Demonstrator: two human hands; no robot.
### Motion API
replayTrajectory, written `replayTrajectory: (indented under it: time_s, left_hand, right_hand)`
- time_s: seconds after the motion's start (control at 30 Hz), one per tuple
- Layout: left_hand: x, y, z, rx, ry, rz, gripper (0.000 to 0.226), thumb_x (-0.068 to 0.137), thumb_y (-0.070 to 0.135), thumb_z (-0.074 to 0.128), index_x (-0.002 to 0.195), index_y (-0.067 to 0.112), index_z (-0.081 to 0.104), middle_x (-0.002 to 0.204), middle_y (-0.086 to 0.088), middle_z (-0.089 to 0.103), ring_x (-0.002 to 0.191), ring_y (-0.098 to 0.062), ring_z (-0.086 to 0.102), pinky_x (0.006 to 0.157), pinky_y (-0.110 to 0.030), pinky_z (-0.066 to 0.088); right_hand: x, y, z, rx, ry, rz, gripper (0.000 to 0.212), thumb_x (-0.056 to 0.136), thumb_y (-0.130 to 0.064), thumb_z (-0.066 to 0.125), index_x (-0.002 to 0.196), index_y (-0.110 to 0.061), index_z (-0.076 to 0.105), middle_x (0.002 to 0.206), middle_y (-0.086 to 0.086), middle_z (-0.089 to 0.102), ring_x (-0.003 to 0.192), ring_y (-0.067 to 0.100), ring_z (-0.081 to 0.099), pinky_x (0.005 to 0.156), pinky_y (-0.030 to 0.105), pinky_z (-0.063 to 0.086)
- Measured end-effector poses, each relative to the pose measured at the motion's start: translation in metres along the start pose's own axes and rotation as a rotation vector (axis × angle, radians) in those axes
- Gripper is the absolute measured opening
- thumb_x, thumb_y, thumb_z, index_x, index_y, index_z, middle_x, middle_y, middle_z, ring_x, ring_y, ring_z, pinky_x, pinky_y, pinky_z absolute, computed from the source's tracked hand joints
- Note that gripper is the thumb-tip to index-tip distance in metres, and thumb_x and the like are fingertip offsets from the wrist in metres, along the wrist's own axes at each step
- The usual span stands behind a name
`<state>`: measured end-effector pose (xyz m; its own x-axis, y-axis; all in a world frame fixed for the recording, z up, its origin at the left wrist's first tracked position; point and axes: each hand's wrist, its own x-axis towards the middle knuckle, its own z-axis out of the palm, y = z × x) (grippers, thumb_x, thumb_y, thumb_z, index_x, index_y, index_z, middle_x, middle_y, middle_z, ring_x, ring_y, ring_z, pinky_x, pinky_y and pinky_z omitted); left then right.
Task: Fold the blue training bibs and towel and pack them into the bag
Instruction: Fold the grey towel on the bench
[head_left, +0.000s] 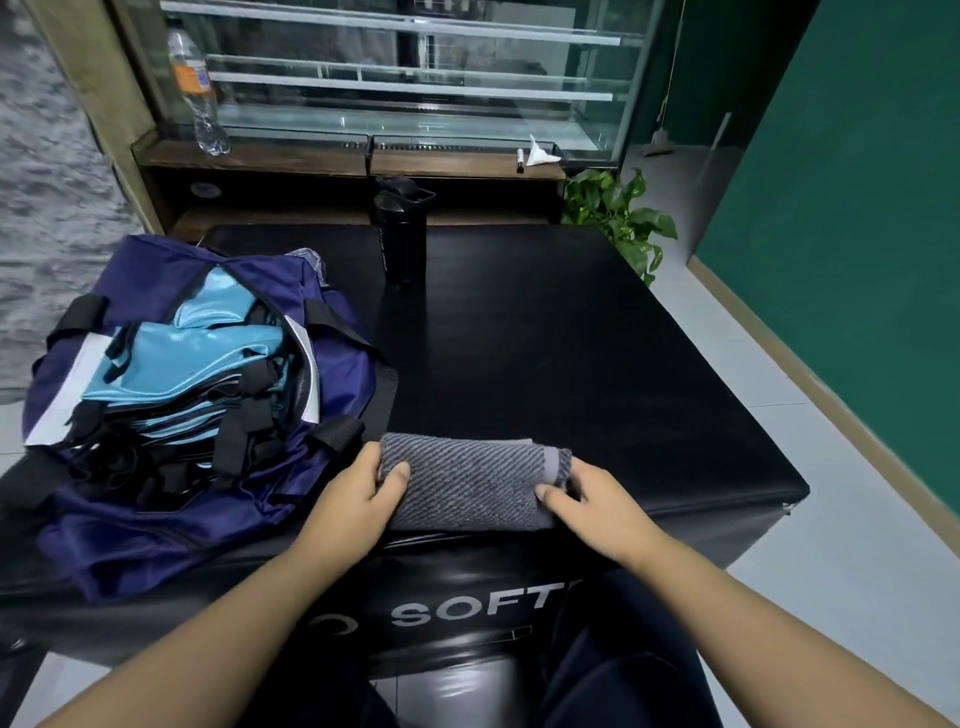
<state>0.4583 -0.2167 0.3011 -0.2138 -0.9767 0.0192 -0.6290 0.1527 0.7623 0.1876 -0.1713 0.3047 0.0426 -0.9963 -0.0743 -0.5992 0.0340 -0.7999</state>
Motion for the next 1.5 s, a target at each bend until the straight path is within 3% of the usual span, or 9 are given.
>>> replayTrajectory:
  time_s: [0.23,0.47,0.57,0.7,0.87,1.07,1.23,1.33,1.5]
  left_hand:
    - [0.016,0.008,0.015,-0.094,0.031,-0.346,0.036,0.092,0.037,0.057,0.114,0.013,0.043,0.091,-0.002,0.057,0.088,-0.022,0.058,0.075,-0.031,0.039]
    - [0.028,0.021,0.001,-0.381,-0.177,-0.506,0.02,0.085,0.014,0.06,0.067,0.006,0.061,0.07,-0.007,0.066,0.067,-0.018,0.061,0.06,-0.024,0.042]
    - [0.023,0.019,-0.001,-0.499,-0.196,-0.454,0.021,0.073,0.013,0.063,0.086,-0.003,0.065,0.082,-0.013,0.072,0.078,-0.024,0.067,0.069,-0.026,0.048]
    - [0.01,0.027,-0.007,-0.425,-0.106,-0.233,0.018,0.08,-0.002,0.06,0.093,0.01,0.06,0.081,0.0,0.065,0.072,-0.003,0.061,0.063,-0.013,0.044]
    - [-0.006,0.028,-0.048,-0.269,-0.129,0.084,0.038,0.053,0.031,0.055,0.09,0.023,0.056,0.087,0.003,0.06,0.078,-0.006,0.057,0.077,-0.027,0.045]
    - [-0.037,0.007,-0.099,-0.224,-0.166,0.204,0.035,0.062,0.029,0.058,0.096,0.036,0.055,0.097,0.011,0.056,0.094,-0.013,0.056,0.086,-0.026,0.044]
    - [-0.045,-0.051,-0.126,-0.04,0.034,0.044,0.058,0.069,0.07,0.054,0.11,0.029,0.057,0.109,0.007,0.063,0.105,-0.003,0.057,0.096,-0.021,0.04]
    - [-0.041,-0.091,-0.139,0.369,0.185,-0.073,0.028,0.091,0.045,0.046,0.1,0.022,0.06,0.103,0.001,0.064,0.101,-0.02,0.059,0.09,-0.036,0.044]
    - [-0.031,-0.114,-0.139,0.54,0.132,-0.14,0.009,0.097,0.021,0.046,0.098,0.02,0.055,0.104,-0.006,0.066,0.102,-0.027,0.057,0.079,-0.033,0.04]
  right_hand:
    - [0.015,-0.014,0.007,0.049,0.052,0.287,0.04,0.083,-0.057,0.06,0.108,-0.027,0.051,0.101,-0.016,0.062,0.095,0.003,0.061,0.079,0.023,0.047]
    - [0.035,-0.029,0.002,-0.102,-0.074,0.391,0.042,0.085,-0.05,0.06,0.116,-0.026,0.044,0.11,-0.002,0.059,0.093,0.016,0.061,0.078,0.034,0.055]
    - [0.039,-0.047,-0.002,-0.338,-0.13,0.297,0.068,0.085,-0.039,0.06,0.143,-0.029,0.028,0.143,0.003,0.037,0.122,0.021,0.045,0.101,0.037,0.042]
    - [0.033,-0.095,-0.001,-0.483,-0.398,-0.026,0.096,0.082,-0.03,0.067,0.153,-0.024,0.003,0.161,0.0,0.005,0.147,0.012,-0.005,0.12,0.039,-0.002]
    - [0.041,-0.128,0.026,-0.573,-0.559,-0.153,0.113,0.074,-0.046,0.076,0.153,-0.024,-0.002,0.16,-0.005,0.015,0.146,0.006,0.005,0.118,0.043,-0.011]
    - [0.057,-0.161,0.058,-0.448,-0.724,-0.242,0.061,0.069,-0.038,0.081,0.121,-0.025,0.053,0.113,-0.009,0.063,0.101,0.01,0.061,0.096,0.035,0.047]
    - [0.064,-0.165,0.074,-0.459,-0.519,-0.307,0.038,0.072,-0.042,0.078,0.1,-0.024,0.06,0.103,-0.009,0.065,0.094,0.011,0.06,0.087,0.03,0.049]
    - [0.07,-0.167,0.069,-0.303,-0.414,-0.23,0.039,0.072,-0.041,0.078,0.107,-0.03,0.064,0.104,-0.013,0.068,0.096,0.004,0.063,0.091,0.03,0.05]
    - [0.075,-0.192,0.055,-0.052,-0.334,-0.206,0.021,0.081,-0.038,0.072,0.1,-0.037,0.063,0.096,-0.022,0.069,0.087,-0.009,0.063,0.077,0.016,0.046]
